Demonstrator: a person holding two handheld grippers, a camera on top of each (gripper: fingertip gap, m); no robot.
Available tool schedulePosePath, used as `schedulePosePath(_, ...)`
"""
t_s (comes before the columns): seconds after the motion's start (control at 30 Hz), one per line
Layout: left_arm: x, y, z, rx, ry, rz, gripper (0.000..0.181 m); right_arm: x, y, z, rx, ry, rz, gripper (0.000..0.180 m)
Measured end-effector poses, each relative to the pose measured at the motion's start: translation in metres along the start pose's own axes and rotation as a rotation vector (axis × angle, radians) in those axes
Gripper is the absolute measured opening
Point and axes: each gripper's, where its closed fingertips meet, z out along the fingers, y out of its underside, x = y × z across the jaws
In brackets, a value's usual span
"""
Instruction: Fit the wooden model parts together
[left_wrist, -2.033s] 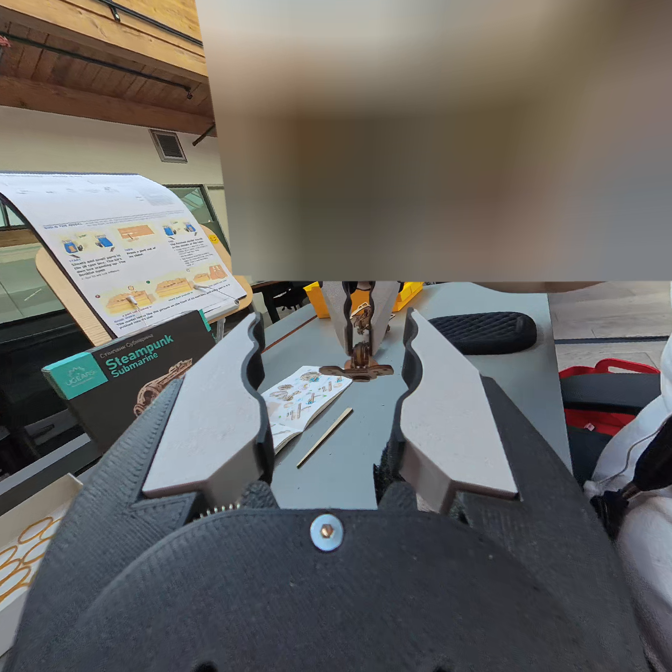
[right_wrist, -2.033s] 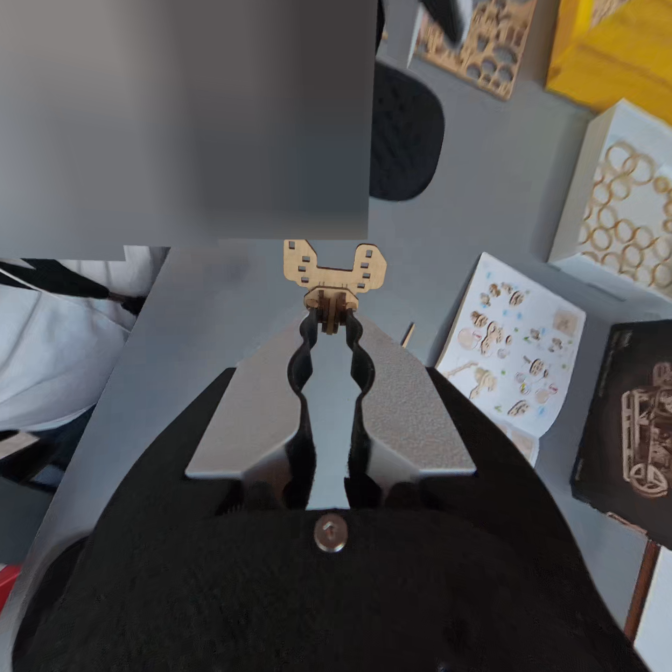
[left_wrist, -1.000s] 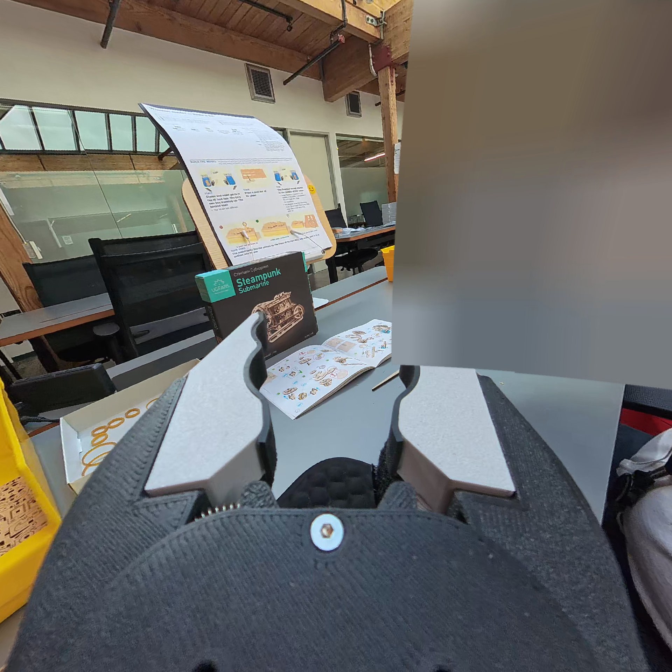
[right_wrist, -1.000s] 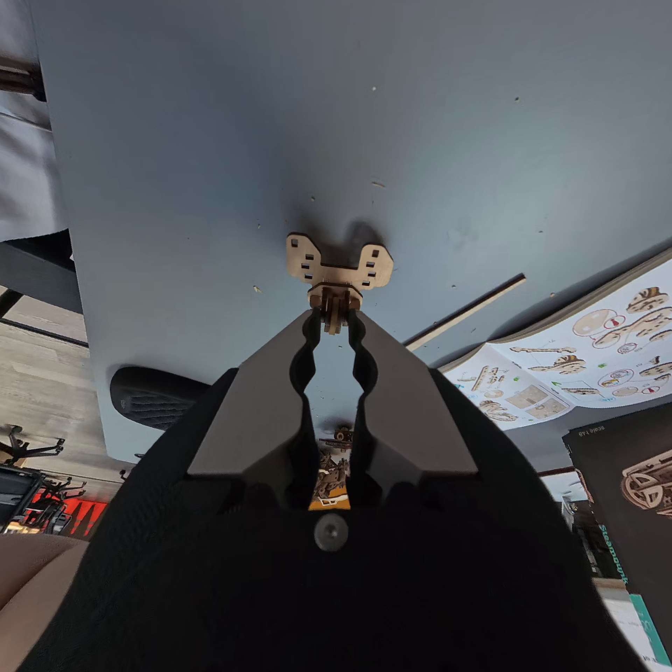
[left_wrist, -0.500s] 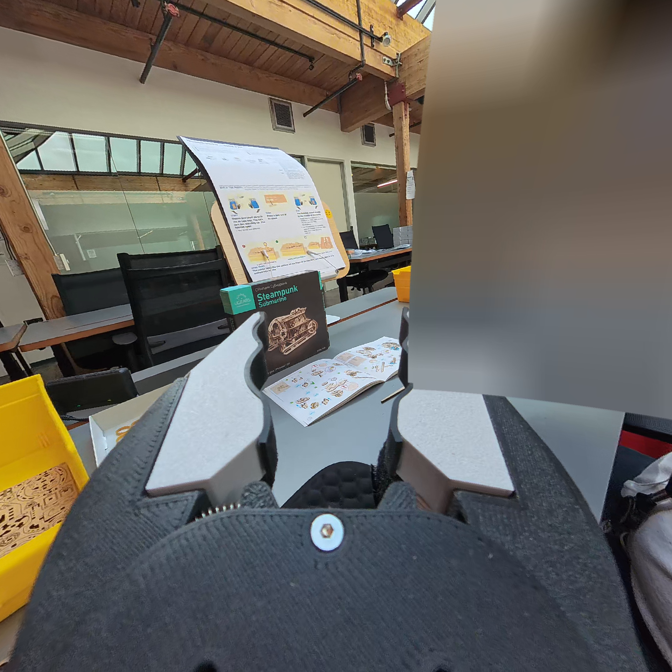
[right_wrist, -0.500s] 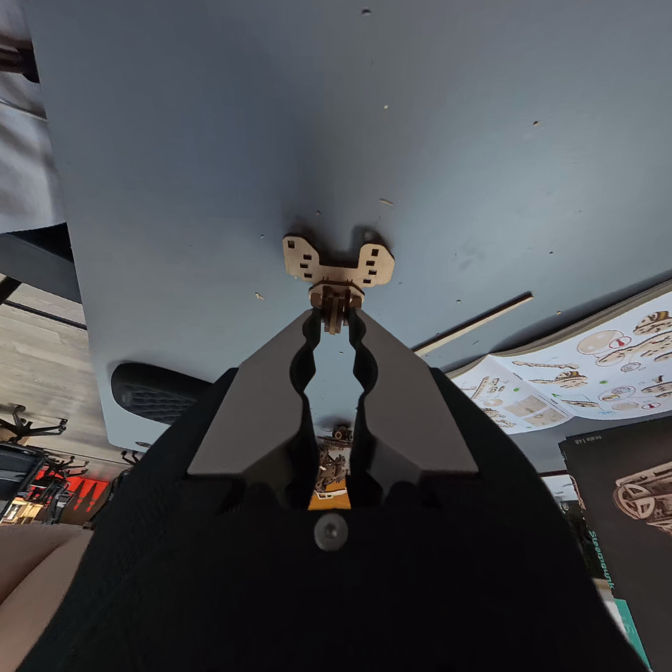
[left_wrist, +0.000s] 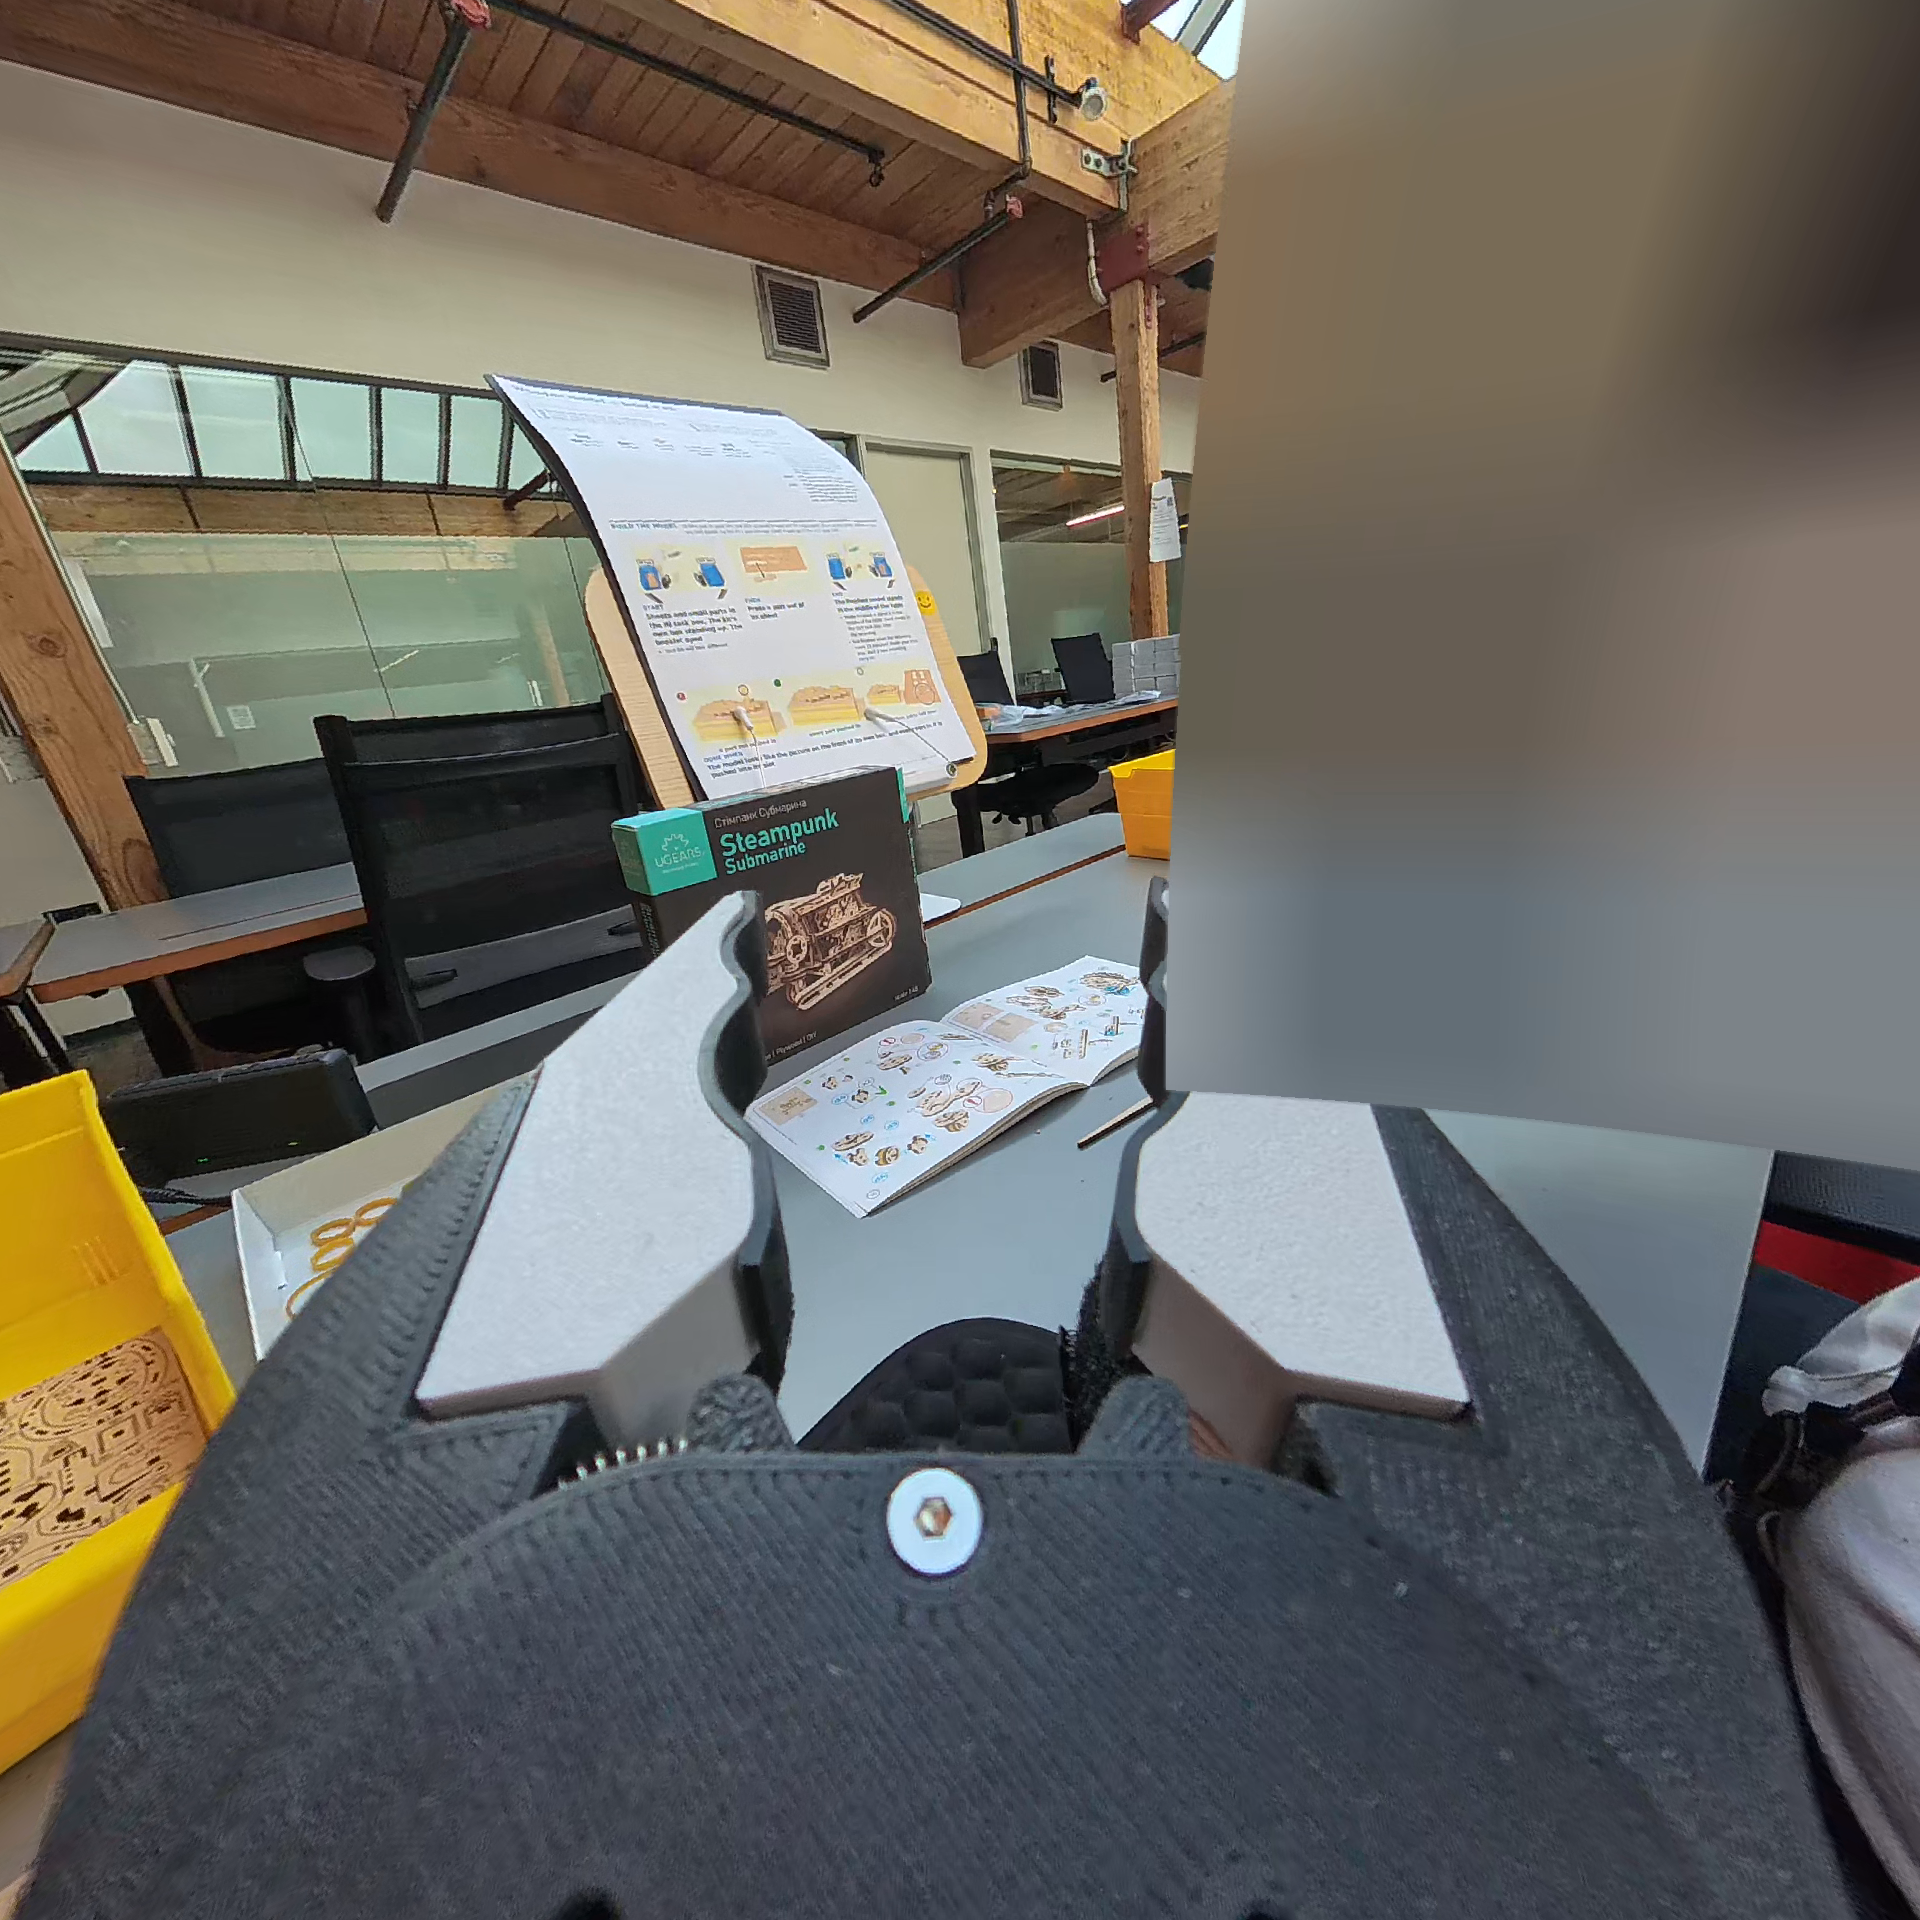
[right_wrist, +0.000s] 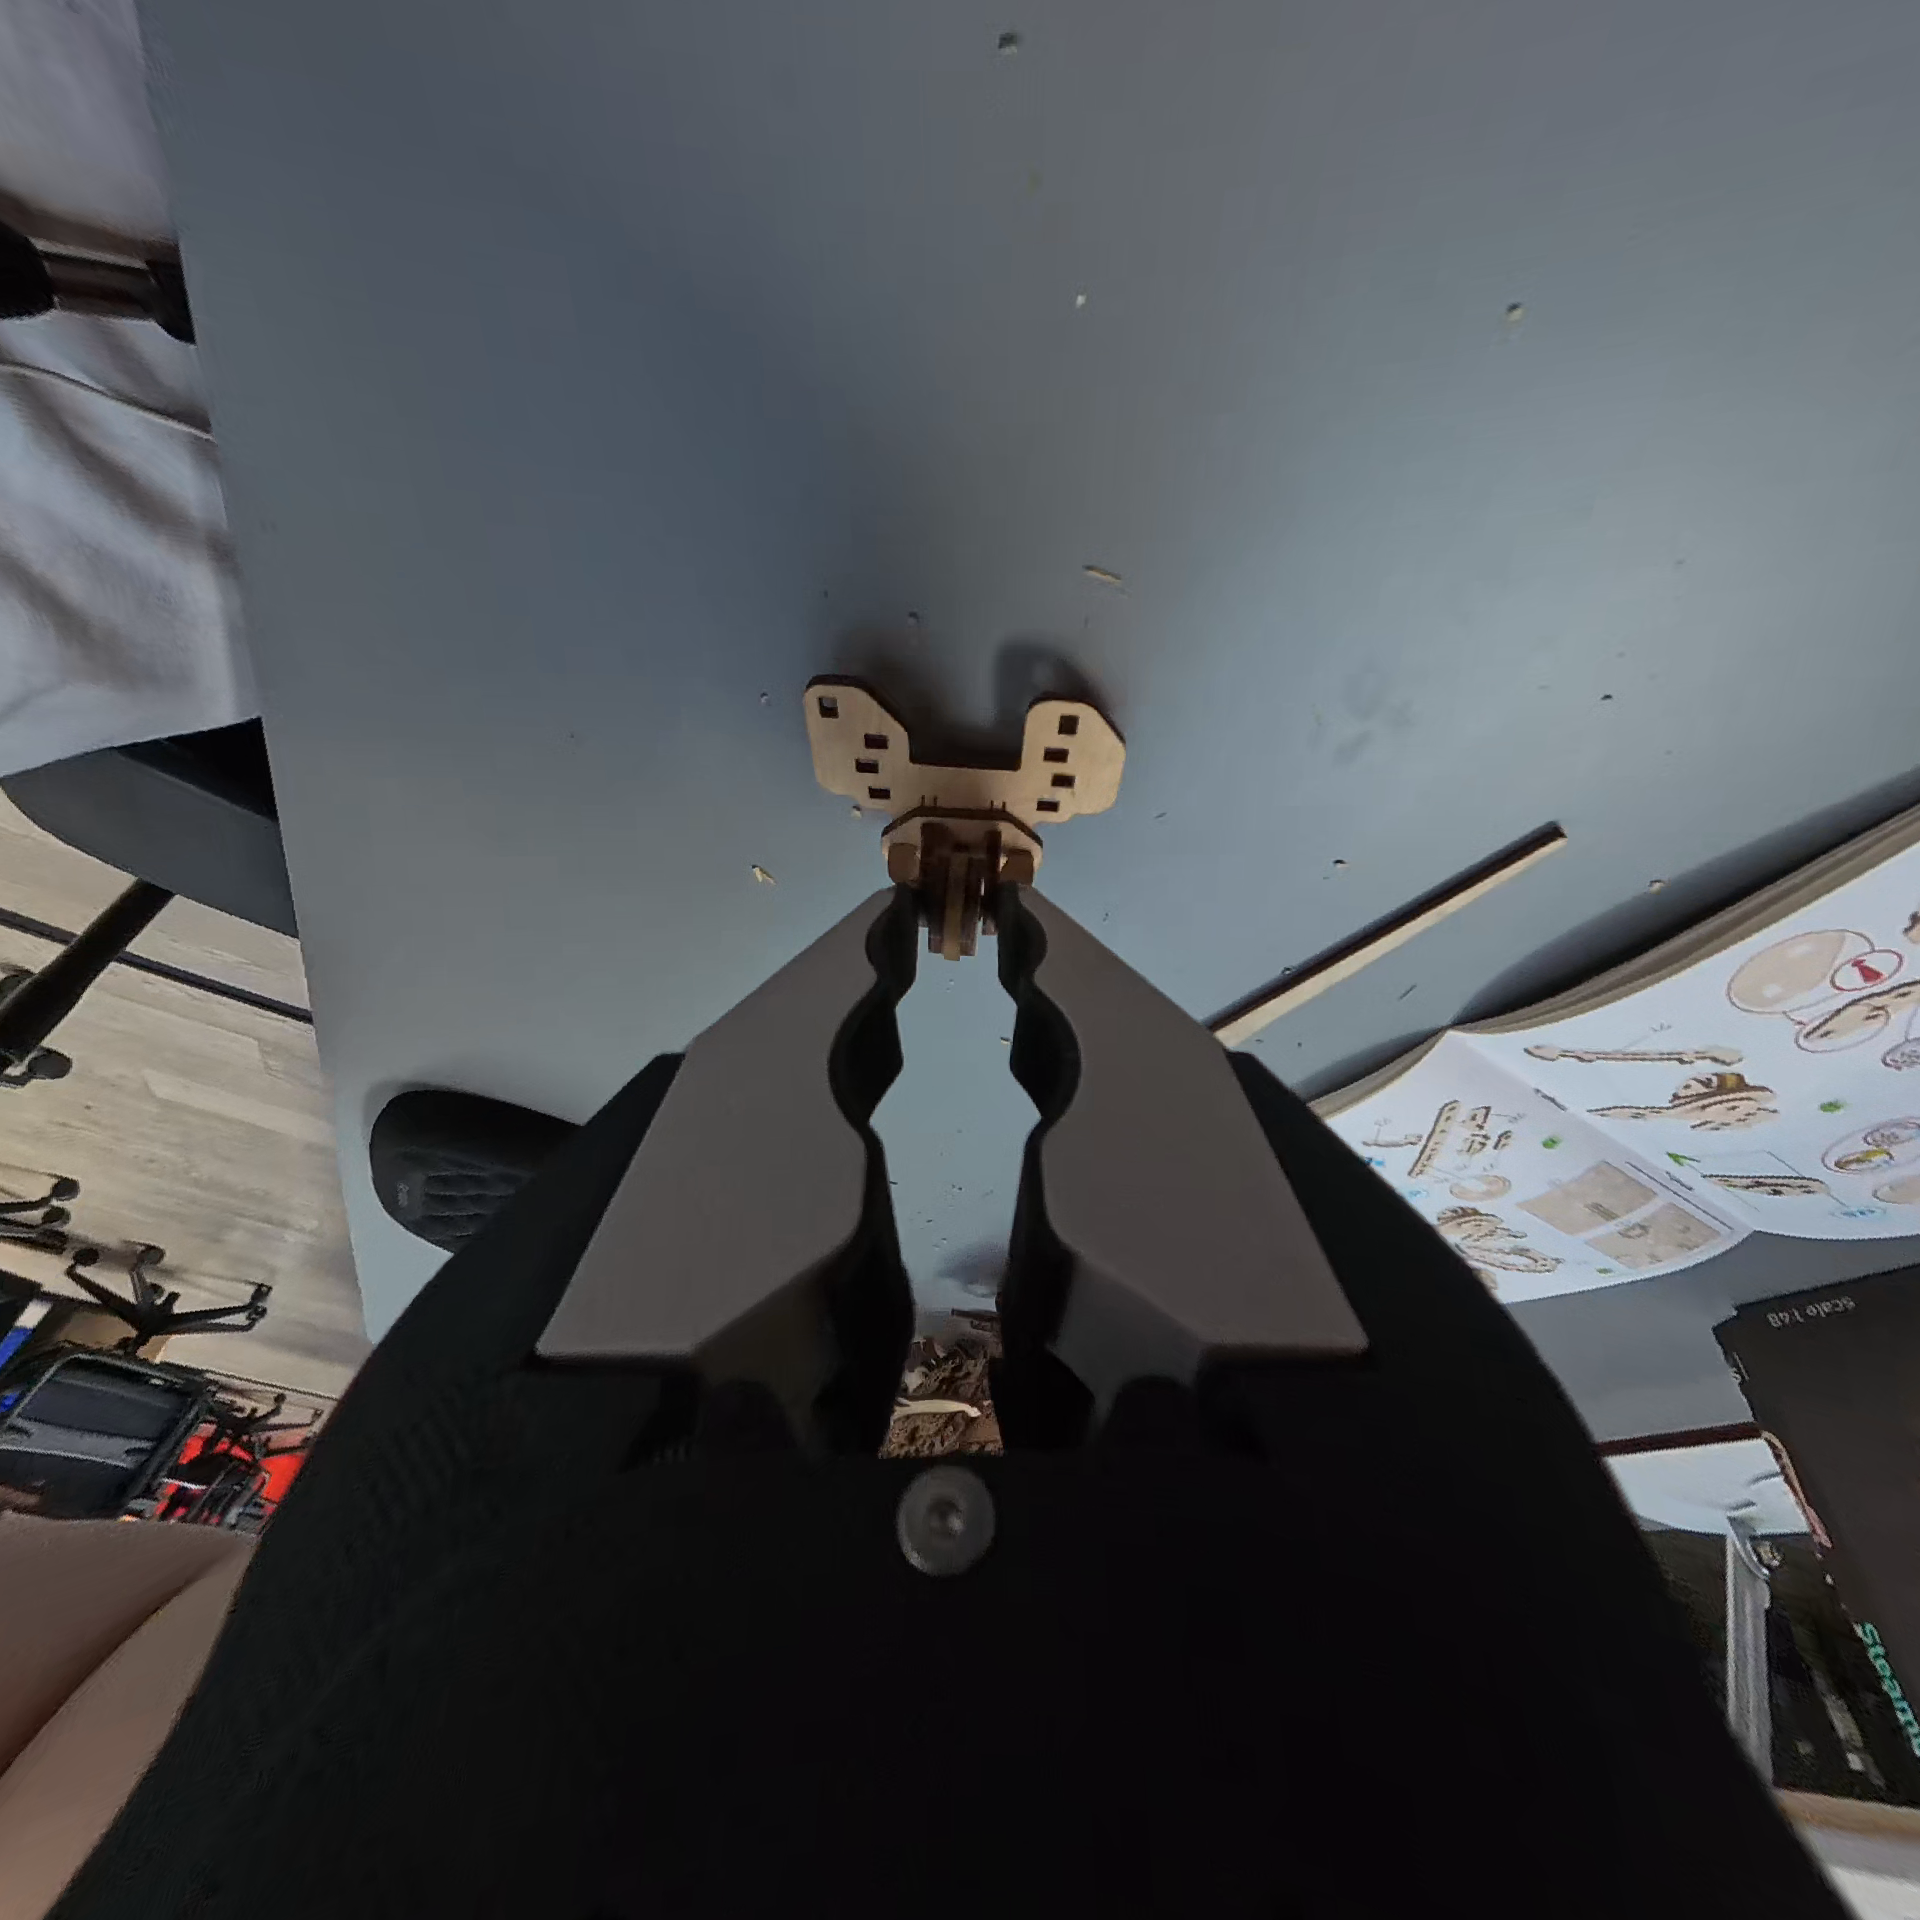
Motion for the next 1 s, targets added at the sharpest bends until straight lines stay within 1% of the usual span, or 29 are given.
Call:
schedulePosePath(0.03, 0.001, -0.001, 0.000, 0.001, 0.002, 0.001, 0.070, 0.002, 0.003, -0.003, -0.002, 0.020, -0.001, 0.014)
schedulePosePath(0.07, 0.001, -0.001, 0.000, 0.002, 0.004, 0.003, 0.070, 0.004, 0.006, -0.008, -0.008, 0.046, -0.008, 0.015)
schedulePosePath(0.13, 0.001, -0.001, 0.000, -0.001, 0.003, 0.004, 0.070, 0.003, -0.004, -0.010, 0.068, 0.028, 0.011, 0.014)
schedulePosePath(0.17, 0.001, -0.001, 0.000, 0.000, 0.003, 0.001, 0.070, 0.002, 0.004, 0.001, -0.005, 0.008, 0.011, 0.018)
schedulePosePath(0.2, 0.001, -0.001, 0.000, 0.003, 0.005, -0.001, 0.070, 0.002, 0.001, -0.001, 0.014, 0.009, 0.007, 0.014)
schedulePosePath(0.27, 0.002, -0.001, 0.000, 0.002, 0.007, 0.001, 0.070, 0.004, 0.001, -0.011, 0.027, 0.045, -0.002, 0.014)
schedulePosePath(0.3, 0.002, -0.001, 0.000, -0.001, 0.005, 0.005, 0.070, 0.004, -0.003, -0.012, 0.060, 0.042, 0.004, 0.014)
schedulePosePath(0.37, 0.002, -0.003, -0.001, 0.004, 0.002, 0.009, 0.070, 0.003, -0.001, -0.001, 0.033, 0.002, 0.012, 0.014)
schedulePosePath(0.43, 0.003, -0.005, -0.002, 0.008, 0.003, 0.008, 0.070, 0.007, 0.003, -0.009, 0.027, 0.050, 0.008, 0.015)
schedulePosePath(0.5, 0.001, -0.005, -0.003, 0.007, -0.003, 0.010, 0.070, 0.004, -0.007, -0.013, 0.102, 0.045, 0.003, 0.014)
schedulePosePath(0.53, 0.001, -0.005, -0.003, 0.008, -0.004, 0.007, 0.070, 0.002, -0.004, -0.003, 0.066, 0.016, 0.008, 0.014)
schedulePosePath(0.57, 0.000, -0.005, -0.003, 0.011, -0.004, 0.004, 0.070, 0.003, 0.002, -0.001, 0.027, 0.014, 0.019, 0.014)
schedulePosePath(0.6, 0.001, -0.005, -0.004, 0.013, -0.002, 0.002, 0.070, 0.005, 0.003, -0.005, 0.032, 0.033, 0.006, 0.014)
schedulePosePath(0.67, 0.001, -0.005, -0.004, 0.008, -0.004, 0.006, 0.070, 0.004, -0.008, -0.012, 0.120, 0.044, 0.011, 0.014)
schedulePosePath(0.73, 0.001, -0.005, -0.004, 0.011, -0.003, 0.006, 0.070, 0.000, -0.005, -0.003, 0.084, 0.009, 0.011, 0.015)
schedulePosePath(0.8, 0.002, -0.006, -0.004, 0.014, 0.000, 0.004, 0.070, 0.002, -0.009, -0.010, 0.146, 0.018, 0.005, 0.015)
schedulePosePath(1.0, 0.003, 0.000, 0.000, 0.000, 0.019, -0.020, 0.069, -0.009, -0.025, -0.065, 0.500, -0.060, 0.066, 0.015)
